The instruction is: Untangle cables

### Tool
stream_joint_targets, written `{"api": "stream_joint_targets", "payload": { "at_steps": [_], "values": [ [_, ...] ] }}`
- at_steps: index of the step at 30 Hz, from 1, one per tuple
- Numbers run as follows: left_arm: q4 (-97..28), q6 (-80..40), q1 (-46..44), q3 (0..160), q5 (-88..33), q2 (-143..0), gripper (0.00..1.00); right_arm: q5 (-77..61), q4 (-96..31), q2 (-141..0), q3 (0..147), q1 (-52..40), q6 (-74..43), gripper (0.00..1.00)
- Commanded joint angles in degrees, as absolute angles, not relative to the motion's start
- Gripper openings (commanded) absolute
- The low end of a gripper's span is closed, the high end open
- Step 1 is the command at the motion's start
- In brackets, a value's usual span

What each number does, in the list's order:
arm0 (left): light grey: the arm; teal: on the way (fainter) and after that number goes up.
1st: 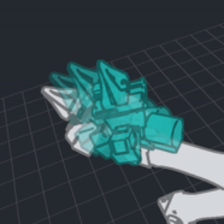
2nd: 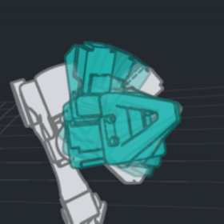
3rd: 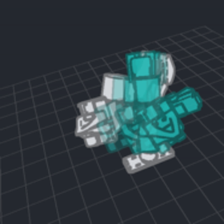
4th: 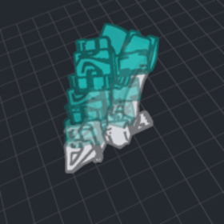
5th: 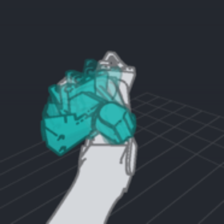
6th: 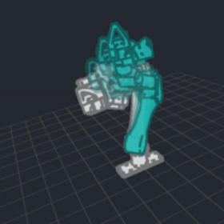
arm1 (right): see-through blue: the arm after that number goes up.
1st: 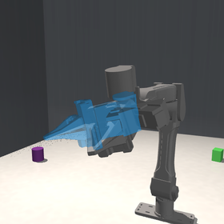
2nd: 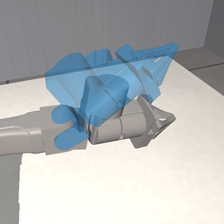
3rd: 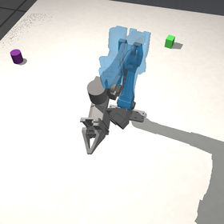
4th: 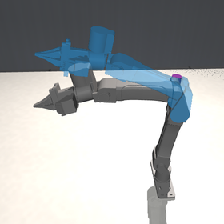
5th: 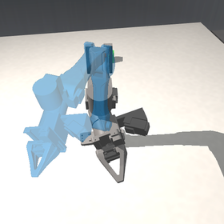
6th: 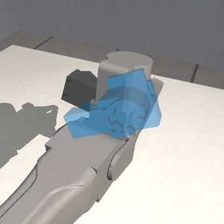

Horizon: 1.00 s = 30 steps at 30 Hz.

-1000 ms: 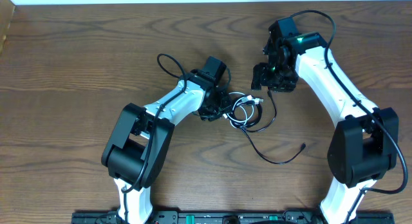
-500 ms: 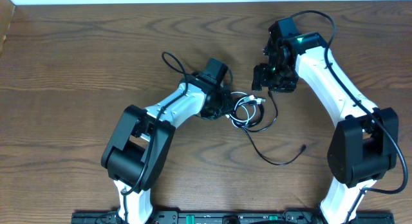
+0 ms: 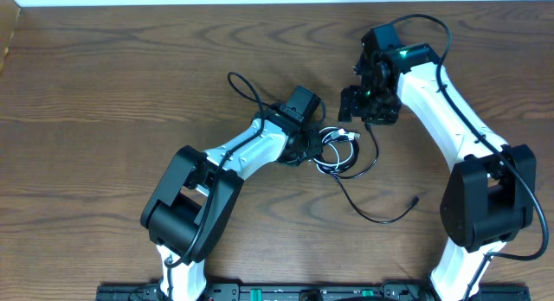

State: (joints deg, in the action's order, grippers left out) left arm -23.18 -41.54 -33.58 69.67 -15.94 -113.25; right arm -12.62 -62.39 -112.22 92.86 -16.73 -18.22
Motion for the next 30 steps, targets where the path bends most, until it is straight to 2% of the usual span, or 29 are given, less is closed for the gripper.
{"api": "stream_joint_targets", "payload": {
  "at_steps": [1,9,15,21,27,30],
  "values": [
    [-23.6,-40.6,-32.3,67.5,-14.2,-112.9,0.07,-14.7,-62.6,-110.6,93.6,-16.6,-13.3,0.68],
    [-20.8,-37.9,-25.2,67.5,-30.0,-102.4,0.07,-25.3,-61.1,-110.6,93.6,-16.6,-9.1,0.70],
    [-17.4,-35.6,-21.0,67.5,-40.7,-100.6,0.07,-30.4,-58.6,-110.6,93.6,-16.6,-9.1,0.70],
    [-18.8,-35.2,-22.0,67.5,-38.0,-101.2,0.08,-25.3,-58.5,-110.6,93.6,-16.4,-12.5,0.68],
    [-26.2,-48.0,-26.3,67.3,-26.0,-103.4,0.09,-19.1,-58.6,-110.6,93.6,-15.2,-17.4,0.67],
    [-26.1,-50.3,-28.3,67.2,-25.1,-104.2,0.15,-18.1,-58.8,-110.6,93.6,-14.6,-17.3,0.67]
  ]
}}
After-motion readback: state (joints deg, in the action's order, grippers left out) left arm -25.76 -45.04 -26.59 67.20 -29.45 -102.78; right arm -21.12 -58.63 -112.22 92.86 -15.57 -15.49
